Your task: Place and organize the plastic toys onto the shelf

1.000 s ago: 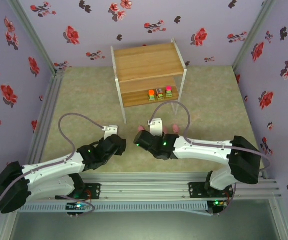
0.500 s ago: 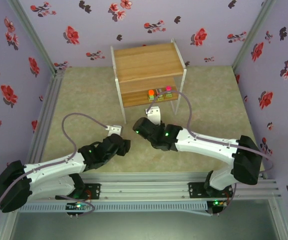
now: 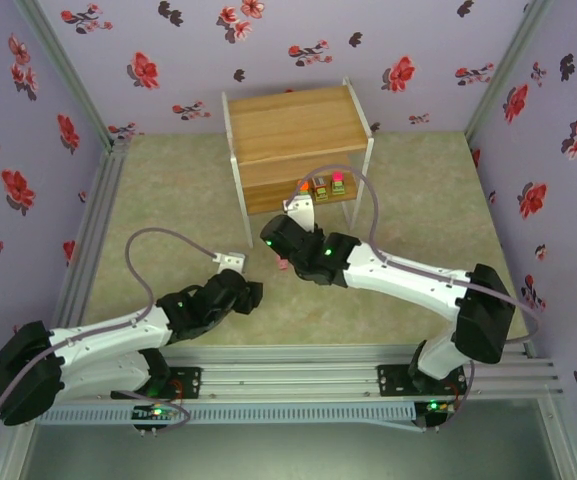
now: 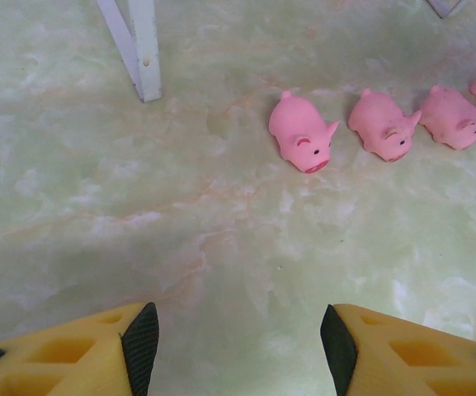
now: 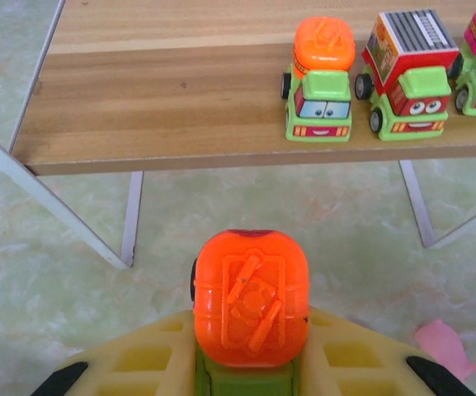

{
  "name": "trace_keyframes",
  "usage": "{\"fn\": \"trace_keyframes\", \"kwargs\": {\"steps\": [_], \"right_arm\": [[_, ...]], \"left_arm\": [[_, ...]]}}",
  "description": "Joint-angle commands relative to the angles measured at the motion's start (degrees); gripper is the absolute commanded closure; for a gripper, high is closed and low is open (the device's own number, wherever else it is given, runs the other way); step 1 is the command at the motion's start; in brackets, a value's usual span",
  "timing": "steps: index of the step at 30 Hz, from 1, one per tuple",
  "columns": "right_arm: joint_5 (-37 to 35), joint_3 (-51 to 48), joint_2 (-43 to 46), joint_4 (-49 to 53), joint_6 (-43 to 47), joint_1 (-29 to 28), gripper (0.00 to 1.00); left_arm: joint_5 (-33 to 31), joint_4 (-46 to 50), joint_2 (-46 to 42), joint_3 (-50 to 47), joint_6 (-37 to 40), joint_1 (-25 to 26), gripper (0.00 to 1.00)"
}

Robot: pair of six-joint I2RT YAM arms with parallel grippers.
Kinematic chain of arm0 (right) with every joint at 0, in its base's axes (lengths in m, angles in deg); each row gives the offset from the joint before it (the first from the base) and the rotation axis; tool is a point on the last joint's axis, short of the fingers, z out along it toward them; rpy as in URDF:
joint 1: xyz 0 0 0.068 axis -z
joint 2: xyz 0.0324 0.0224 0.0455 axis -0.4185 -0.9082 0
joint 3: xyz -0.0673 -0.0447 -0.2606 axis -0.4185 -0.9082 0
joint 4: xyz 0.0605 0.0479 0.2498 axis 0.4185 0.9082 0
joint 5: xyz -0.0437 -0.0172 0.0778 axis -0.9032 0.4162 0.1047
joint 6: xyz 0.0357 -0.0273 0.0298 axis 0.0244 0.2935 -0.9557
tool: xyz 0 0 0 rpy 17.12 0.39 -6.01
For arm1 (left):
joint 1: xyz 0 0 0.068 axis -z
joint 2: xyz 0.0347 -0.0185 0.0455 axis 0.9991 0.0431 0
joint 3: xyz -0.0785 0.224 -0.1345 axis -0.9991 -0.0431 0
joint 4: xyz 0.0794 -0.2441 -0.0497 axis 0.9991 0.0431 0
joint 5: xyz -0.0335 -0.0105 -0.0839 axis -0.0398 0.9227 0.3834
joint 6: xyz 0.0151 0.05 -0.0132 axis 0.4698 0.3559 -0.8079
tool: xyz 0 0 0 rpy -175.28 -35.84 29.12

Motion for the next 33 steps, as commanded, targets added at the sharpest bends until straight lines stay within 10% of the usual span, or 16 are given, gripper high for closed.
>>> {"fn": "trace_keyframes", "kwargs": {"steps": [1,33], "right_arm": [[0.36,2.52,-1.09,-1.27,2.34,0.93,0.73],[5.29,11.78,-11.48,-6.07,8.14,6.92,0.73]], "left_arm": [[0.47,-1.1,-2.26,-1.23,0.72,-0.34,0.41],[1.78,-0.5,-4.95,-2.82,0.43,-0.06,0.41]]}}
